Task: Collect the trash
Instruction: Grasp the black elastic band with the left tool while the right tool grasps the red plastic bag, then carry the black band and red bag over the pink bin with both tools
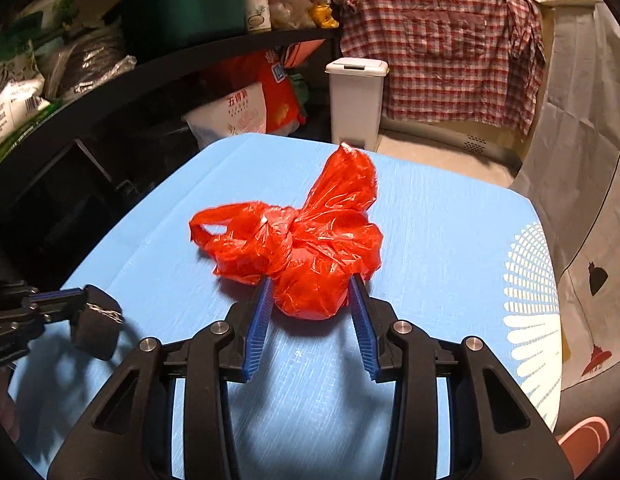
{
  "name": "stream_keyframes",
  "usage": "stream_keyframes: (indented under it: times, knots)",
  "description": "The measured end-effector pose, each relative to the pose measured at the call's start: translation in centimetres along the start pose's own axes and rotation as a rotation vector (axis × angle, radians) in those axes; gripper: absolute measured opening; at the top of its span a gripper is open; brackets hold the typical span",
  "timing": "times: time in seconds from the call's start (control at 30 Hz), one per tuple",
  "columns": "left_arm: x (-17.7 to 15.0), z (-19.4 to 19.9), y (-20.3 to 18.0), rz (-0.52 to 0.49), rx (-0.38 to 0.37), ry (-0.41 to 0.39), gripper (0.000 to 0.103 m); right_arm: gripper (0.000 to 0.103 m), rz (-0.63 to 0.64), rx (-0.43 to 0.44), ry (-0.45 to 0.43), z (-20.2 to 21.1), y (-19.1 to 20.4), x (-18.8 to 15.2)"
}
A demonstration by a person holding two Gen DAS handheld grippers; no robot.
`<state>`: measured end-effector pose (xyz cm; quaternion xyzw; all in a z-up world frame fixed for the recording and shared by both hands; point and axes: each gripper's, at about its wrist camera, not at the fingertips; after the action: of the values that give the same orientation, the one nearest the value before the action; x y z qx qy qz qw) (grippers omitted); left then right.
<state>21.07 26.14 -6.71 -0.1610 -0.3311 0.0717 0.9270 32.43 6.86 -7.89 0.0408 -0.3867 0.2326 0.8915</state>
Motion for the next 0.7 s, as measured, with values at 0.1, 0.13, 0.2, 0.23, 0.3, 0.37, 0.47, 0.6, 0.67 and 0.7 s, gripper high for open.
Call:
stream_keyframes:
  times: [0.1,0.13,0.2,0.23,0.3,0.37,0.47,0.6,0.67,0.7]
  knots:
    - [0.0,0.0,0.1,-0.001,0.003,0.000,0.002,0.021,-0.006,0.009,0.005,-0.1,0.1,-0.2]
    - [0.0,0.1,0.1,0.000,0.003,0.000,0.002,0.019,-0.006,0.004,0.002,0.1,0.1,-0.3]
    - [0.0,0.2,0.2,-0.002,0.004,-0.002,0.002,0.012,-0.005,0.004,-0.002,0.5,0.0,-0.4]
    - [0.1,0.3,0.3,-0.003,0.005,-0.003,0.002,0.011,-0.001,0.003,-0.006,0.8,0.0,-0.5]
    - [0.1,0.5,0.3,-0.007,0.006,-0.007,0.002,0.008,0.006,-0.005,-0.017,1.5,-0.1,-0.6]
    - [0.1,0.7,0.1,-0.016,0.012,-0.012,0.002,0.007,0.002,-0.011,-0.030,2.8,-0.4,-0.8]
    - [0.2,1.2,-0.1,-0.022,0.020,-0.022,0.002,0.007,-0.003,-0.017,-0.048,5.0,-0.9,-1.1]
    - [0.4,2.1,-0.9,-0.029,0.027,-0.041,0.002,0.007,-0.012,-0.034,-0.073,8.3,-1.8,-1.8]
    - [0.5,2.6,-1.5,-0.032,0.029,-0.055,0.003,0.007,-0.021,-0.048,-0.090,10.3,-2.4,-2.3]
    - [0.4,2.9,-1.8,-0.034,0.029,-0.062,0.002,0.007,-0.025,-0.053,-0.097,11.2,-2.7,-2.5]
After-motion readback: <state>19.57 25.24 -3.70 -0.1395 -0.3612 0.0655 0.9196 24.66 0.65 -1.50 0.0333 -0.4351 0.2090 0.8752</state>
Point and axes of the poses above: each gripper's, at about its wrist camera, not at the fingertips, and z roughly against the way its jaws point, y to its left, x to its top, and after that the axes turned 9 degrees about -x, right-handed
